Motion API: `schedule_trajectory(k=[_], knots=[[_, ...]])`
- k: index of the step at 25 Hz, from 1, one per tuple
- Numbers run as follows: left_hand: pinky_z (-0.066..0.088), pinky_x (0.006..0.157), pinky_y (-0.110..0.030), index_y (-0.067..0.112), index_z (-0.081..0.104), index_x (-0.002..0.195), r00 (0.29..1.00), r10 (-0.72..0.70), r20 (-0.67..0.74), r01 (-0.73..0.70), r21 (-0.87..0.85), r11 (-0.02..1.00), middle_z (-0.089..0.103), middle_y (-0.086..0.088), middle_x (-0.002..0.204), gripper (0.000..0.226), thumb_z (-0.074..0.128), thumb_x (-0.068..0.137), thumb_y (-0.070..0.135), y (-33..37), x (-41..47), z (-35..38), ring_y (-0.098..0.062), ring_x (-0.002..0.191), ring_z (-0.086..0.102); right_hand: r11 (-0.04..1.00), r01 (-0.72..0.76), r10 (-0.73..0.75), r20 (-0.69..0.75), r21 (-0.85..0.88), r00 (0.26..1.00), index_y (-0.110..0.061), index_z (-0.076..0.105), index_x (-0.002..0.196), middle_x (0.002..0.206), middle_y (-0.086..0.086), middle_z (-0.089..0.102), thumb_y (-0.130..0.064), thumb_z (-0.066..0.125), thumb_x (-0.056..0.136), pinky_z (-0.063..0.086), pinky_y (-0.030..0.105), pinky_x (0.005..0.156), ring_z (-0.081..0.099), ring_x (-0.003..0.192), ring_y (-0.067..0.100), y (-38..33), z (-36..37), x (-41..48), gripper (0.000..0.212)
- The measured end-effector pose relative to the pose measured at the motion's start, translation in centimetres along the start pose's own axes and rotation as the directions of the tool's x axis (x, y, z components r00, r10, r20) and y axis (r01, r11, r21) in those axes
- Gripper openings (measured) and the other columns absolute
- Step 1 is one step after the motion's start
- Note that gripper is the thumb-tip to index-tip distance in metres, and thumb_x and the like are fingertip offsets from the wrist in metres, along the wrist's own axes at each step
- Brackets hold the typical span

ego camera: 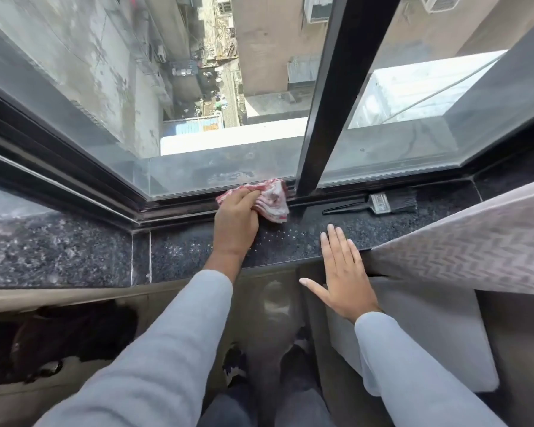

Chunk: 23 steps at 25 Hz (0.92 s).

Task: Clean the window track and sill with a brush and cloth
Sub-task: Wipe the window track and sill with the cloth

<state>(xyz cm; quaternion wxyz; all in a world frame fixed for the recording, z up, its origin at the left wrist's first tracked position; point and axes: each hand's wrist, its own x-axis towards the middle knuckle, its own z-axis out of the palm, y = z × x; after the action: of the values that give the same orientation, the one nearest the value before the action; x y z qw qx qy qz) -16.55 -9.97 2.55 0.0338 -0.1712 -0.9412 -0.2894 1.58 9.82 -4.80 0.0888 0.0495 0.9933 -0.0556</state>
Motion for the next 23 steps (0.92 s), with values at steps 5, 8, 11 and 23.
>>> schedule_trajectory(k=[5, 8, 11, 23], knots=[[0.056, 0.095, -0.039, 0.006, 0.078, 0.111, 0.995, 0.061, 0.074, -0.053, -0.109, 0.993, 0.077, -0.009, 0.110, 0.045, 0.058, 0.075, -0.012, 3.4, 0.5, 0.4, -0.029, 0.104, 0.070, 1.000, 0.010, -0.010, 0.016, 0.001, 1.000, -0.006, 0.002, 0.167, 0.178, 0.014, -0.004, -0.081, 0.032, 0.097, 0.016, 0.052, 0.132, -0.003, 0.165, 0.027, 0.2, -0.3, -0.8, 0.107], [0.053, 0.105, -0.032, 0.008, 0.076, 0.114, 0.999, -0.001, -0.051, -0.007, -0.172, 0.985, 0.075, -0.007, 0.117, 0.052, 0.056, 0.074, -0.017, 2.2, -1.7, -2.1, -0.022, 0.113, 0.068, 1.000, -0.014, 0.014, 0.007, 0.004, 1.000, -0.005, 0.003, 0.167, 0.178, 0.015, -0.002, -0.080, 0.034, 0.096, 0.017, 0.053, 0.132, -0.001, 0.165, 0.028, 0.1, -0.3, -1.3, 0.108], [0.054, 0.101, -0.039, 0.003, 0.075, 0.105, 0.928, 0.370, -0.042, -0.372, -0.113, 0.921, 0.073, -0.014, 0.116, 0.031, 0.065, 0.080, -0.012, 3.6, -3.7, -1.5, -0.031, 0.111, 0.067, 0.999, -0.049, 0.049, -0.001, 0.022, 0.999, -0.005, 0.002, 0.167, 0.178, 0.016, -0.002, -0.082, 0.037, 0.094, 0.010, 0.052, 0.133, -0.003, 0.165, 0.030, -0.2, 0.2, -1.7, 0.111], [0.051, 0.098, -0.039, 0.006, 0.071, 0.102, 0.679, 0.685, 0.263, -0.701, -0.042, 0.711, 0.072, -0.012, 0.114, 0.024, 0.048, 0.107, 0.011, -5.7, -7.5, -1.4, -0.031, 0.104, 0.064, 0.999, -0.039, 0.039, 0.000, -0.023, 0.999, -0.003, 0.003, 0.166, 0.178, 0.016, -0.001, -0.082, 0.034, 0.091, 0.017, 0.055, 0.132, 0.001, 0.165, 0.031, -0.7, 0.0, -2.1, 0.113]])
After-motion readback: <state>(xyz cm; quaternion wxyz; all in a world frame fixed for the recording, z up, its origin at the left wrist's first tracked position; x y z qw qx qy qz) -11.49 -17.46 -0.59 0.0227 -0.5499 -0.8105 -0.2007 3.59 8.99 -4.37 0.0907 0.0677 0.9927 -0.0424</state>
